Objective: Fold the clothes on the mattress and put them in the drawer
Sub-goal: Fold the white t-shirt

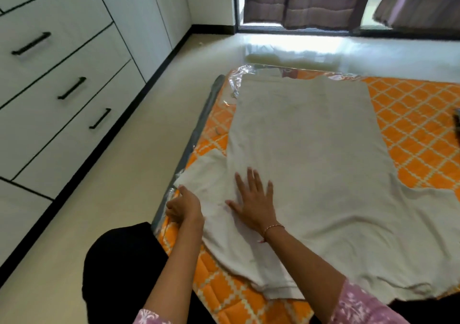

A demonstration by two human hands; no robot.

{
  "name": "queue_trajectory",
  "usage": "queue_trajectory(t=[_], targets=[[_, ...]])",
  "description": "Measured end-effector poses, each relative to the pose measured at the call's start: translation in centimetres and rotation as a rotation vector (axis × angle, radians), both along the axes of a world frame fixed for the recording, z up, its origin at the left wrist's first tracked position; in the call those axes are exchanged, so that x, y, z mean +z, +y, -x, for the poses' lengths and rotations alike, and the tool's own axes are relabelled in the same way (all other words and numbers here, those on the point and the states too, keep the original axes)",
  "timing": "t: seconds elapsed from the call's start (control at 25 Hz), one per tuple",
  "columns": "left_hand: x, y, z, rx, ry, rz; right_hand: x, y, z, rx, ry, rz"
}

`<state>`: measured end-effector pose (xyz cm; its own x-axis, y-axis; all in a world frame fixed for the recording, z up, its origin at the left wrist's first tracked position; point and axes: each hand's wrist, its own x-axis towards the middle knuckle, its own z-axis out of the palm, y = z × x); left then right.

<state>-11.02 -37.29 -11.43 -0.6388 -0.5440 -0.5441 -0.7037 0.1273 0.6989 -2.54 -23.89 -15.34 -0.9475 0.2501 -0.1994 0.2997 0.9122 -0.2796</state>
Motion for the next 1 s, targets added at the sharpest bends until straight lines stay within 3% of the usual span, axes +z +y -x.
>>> queue_trajectory(t=[0.08, 0.2, 0.32, 0.44, 0.52, 0.68, 0.8, 0.88, 0.96, 1.0], targets=[[-0.4, -1.4, 1.9, -0.011, 0.035, -0.210, -1.1, -0.9, 0.0, 0.065, -0.035, -0.017], [0.6, -2.7, 3.9, -0.190, 0.119, -0.325, -1.7, -0.7, -0.2, 0.067, -0.018, -0.004], [0.9, -5.1, 5.0, 0.058, 0.323, -0.433, -1.7, -0.6, 0.0, 0.073, -0.014, 0.004], [0.1, -7.1, 5.5, 0.074, 0.133, -0.776, -1.7, -0.6, -0.2, 0.078, -0.015, -0.030], [0.4, -7.3, 5.6, -0.022, 0.035, -0.731, -1.4, -0.9, 0.0, 0.057, -0.018, -0.027], [1.1, -7.8, 6.4, 0.121, 0.384, -0.477, -0.1, -2.1, 1.9, 0.056, 0.047, -0.051], [0.0, -7.6, 6.0, 0.152, 0.162, -0.635, 0.7, -3.0, 3.7, 0.073, 0.073, -0.048], [0.3, -7.3, 6.0, 0.115, 0.112, -0.561, 1.3, -3.9, 4.4, 0.120, 0.099, -0.003], [1.5, -6.8, 6.3, -0.017, 0.305, -0.366, 2.3, -5.2, 4.8, 0.126, 0.125, 0.258], [2.6, -6.1, 6.3, -0.136, 0.428, -0.283, 3.0, -5.8, 5.0, 0.019, 0.173, 0.509]])
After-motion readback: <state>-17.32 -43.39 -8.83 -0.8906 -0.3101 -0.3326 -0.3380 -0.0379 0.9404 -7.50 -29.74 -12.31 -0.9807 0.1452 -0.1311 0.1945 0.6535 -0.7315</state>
